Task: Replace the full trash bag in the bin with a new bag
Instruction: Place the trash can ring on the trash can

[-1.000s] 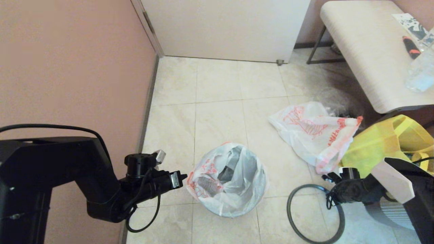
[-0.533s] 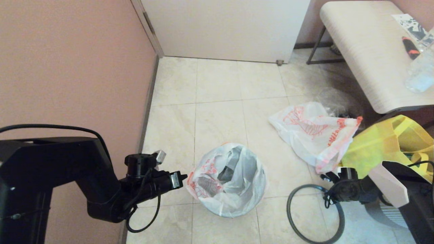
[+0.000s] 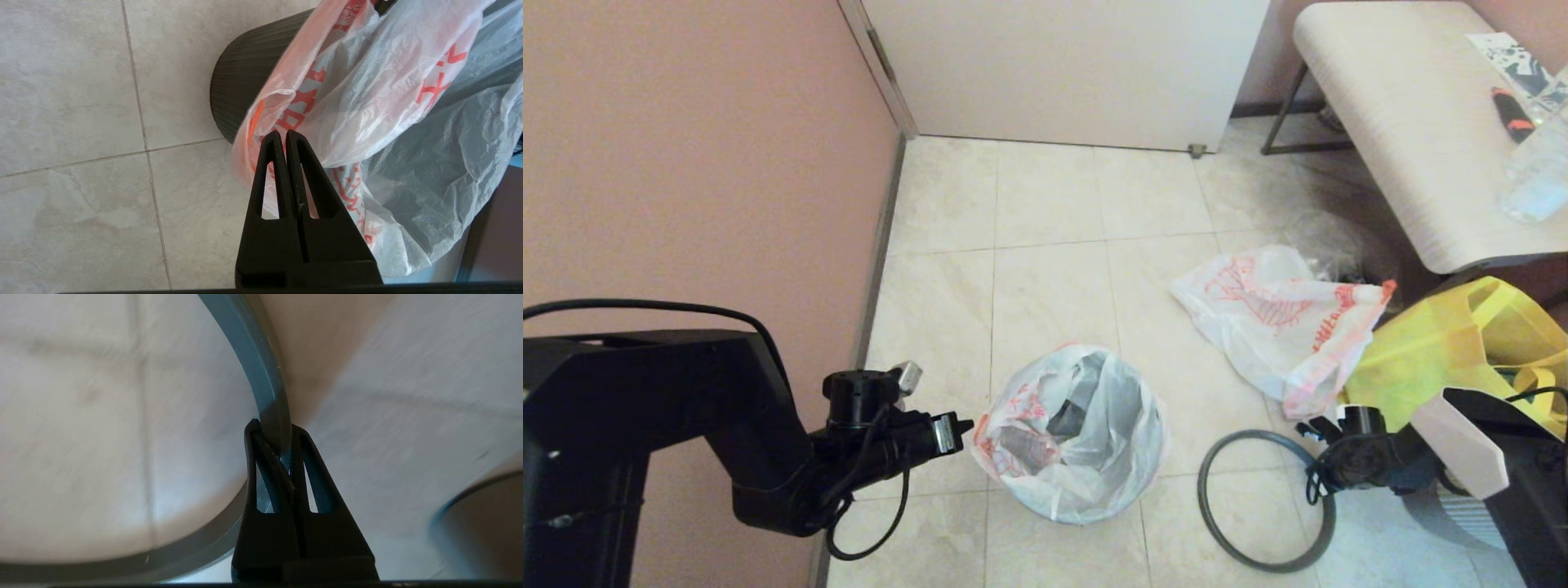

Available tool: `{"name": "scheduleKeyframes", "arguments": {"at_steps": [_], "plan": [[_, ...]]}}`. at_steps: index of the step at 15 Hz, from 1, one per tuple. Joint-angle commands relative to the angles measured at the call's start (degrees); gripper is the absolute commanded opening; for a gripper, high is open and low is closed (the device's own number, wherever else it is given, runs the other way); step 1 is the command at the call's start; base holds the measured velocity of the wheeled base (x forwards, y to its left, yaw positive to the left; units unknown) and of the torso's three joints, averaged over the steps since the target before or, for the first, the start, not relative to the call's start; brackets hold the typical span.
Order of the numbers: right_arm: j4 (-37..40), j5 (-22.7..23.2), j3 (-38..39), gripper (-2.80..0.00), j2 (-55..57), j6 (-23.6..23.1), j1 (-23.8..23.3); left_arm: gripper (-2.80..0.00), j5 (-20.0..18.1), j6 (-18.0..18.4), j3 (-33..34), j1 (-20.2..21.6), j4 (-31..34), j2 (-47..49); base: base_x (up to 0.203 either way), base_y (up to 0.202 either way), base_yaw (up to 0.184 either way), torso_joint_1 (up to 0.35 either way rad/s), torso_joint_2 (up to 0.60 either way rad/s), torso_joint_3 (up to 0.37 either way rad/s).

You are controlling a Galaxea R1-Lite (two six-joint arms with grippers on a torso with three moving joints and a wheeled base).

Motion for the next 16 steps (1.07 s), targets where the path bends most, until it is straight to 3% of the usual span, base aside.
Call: {"name": "scheduleKeyframes", "arguments": {"at_steps": [1, 6, 9, 11, 16], "plan": [[-0.4, 0.1, 5.5, -2.80, -4.9, 0.0, 0.0, -2.80, -0.1, -0.1, 0.0, -0.1, -0.3, 0.1, 0.000, 0.000, 0.000, 0.000, 0.00, 0.000], [-4.0, 0.1, 24.7, -2.80, -26.9, 1.8, 1.7, -2.80, -0.1, -0.1, 0.0, -0.4, -0.4, 0.3, 0.000, 0.000, 0.000, 0.000, 0.00, 0.000], [-2.1, -0.2, 29.9, -2.80, -42.9, 3.2, 4.2, -2.80, -0.1, 0.4, 0.3, -0.5, -0.4, 0.3, 0.000, 0.000, 0.000, 0.000, 0.00, 0.000], [4.3, -1.1, 30.1, -2.80, -52.2, 5.5, 6.8, -2.80, -0.1, 0.9, 0.5, -0.5, -0.4, 0.3, 0.000, 0.000, 0.000, 0.000, 0.00, 0.000], [22.2, -3.5, 20.1, -2.80, -66.3, 13.1, 13.5, -2.80, -0.1, 1.0, 0.8, -0.7, -0.5, 0.2, 0.000, 0.000, 0.000, 0.000, 0.00, 0.000]]}}
